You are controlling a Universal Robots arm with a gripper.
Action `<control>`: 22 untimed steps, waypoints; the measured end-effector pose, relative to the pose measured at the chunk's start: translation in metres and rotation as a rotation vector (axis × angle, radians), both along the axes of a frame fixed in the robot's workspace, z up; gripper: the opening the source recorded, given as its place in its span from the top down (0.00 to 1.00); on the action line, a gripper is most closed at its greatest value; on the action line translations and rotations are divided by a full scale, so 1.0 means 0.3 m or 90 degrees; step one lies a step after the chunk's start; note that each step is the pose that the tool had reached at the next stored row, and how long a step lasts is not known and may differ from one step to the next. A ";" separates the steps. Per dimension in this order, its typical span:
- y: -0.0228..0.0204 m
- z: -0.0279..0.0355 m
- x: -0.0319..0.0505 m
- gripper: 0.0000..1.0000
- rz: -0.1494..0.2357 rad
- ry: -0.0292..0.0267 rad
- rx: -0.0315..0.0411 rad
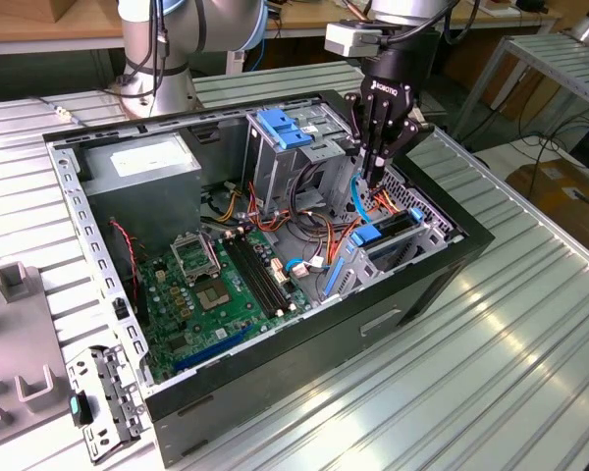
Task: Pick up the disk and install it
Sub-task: 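Insert the second disk wire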
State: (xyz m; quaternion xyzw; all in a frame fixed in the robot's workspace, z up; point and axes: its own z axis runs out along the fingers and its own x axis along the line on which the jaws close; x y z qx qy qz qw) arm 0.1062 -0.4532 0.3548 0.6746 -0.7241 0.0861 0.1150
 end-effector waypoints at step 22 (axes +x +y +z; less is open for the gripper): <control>-0.008 0.000 -0.035 0.84 0.000 0.0000 0.0000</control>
